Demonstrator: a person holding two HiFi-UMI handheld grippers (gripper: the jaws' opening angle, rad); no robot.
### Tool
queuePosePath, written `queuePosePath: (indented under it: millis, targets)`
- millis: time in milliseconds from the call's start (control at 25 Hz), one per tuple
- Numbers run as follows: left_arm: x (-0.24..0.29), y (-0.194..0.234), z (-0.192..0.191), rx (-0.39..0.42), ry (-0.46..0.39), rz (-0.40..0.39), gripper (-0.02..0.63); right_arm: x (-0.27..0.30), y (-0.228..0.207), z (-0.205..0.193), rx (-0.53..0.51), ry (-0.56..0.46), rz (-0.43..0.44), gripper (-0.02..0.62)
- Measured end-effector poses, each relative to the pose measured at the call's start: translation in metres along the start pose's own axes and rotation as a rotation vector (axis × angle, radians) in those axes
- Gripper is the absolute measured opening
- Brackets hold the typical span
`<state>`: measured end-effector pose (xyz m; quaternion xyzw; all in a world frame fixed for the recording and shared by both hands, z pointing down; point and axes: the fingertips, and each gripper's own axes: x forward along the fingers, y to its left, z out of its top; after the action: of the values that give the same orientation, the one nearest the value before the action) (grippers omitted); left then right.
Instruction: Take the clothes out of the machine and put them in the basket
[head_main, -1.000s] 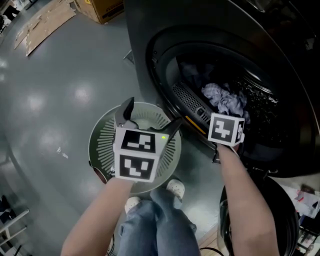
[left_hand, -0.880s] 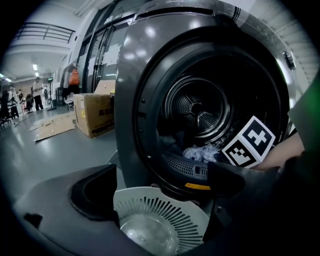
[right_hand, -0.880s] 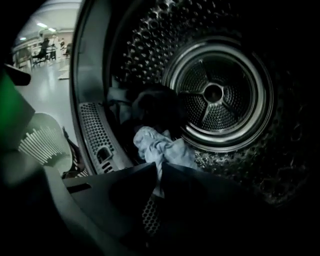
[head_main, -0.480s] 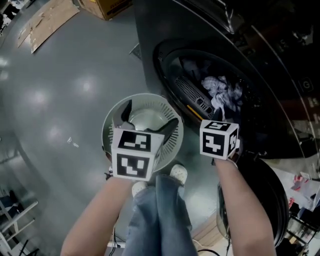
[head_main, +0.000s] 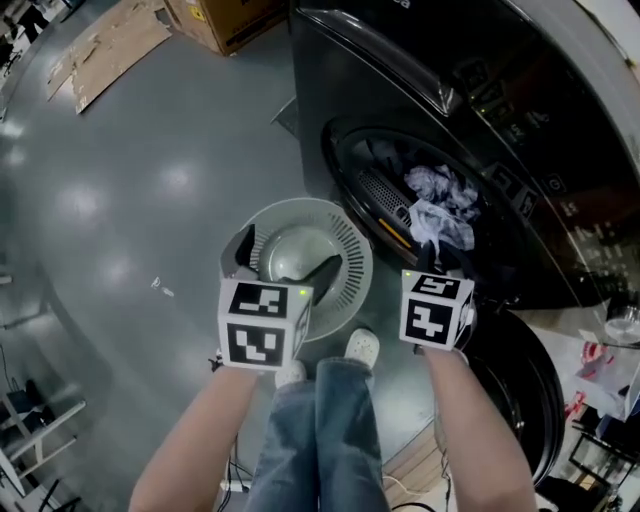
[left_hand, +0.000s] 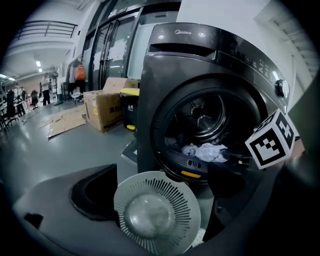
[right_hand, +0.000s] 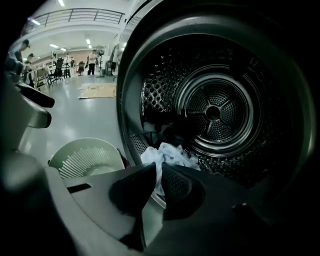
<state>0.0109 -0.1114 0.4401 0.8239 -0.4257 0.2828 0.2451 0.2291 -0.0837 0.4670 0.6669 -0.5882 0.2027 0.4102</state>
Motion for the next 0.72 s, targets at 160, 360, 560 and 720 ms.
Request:
queuePosePath:
  millis: [160, 360, 560, 720]
  targets:
    - [-0.015, 0.013, -0.003, -0.005, 0.000, 0.018, 0.563, -0.008, 0.014, -0.006, 0.038, 0.014, 0.029, 0.025]
    - [-0.033, 0.036, -0.014, -0.032, 0.000, 0.051, 0.563, -0.017, 0.052, 0.000, 0.077, -0.004, 0.106, 0.025]
    - [-0.056, 0.061, -0.036, -0.065, 0.012, 0.100, 0.563, -0.027, 0.097, 0.013, 0.101, -0.034, 0.184, 0.025]
    - [-0.071, 0.081, -0.056, -0.098, 0.031, 0.135, 0.563, -0.036, 0.128, 0.019, 0.119, -0.038, 0.241, 0.025]
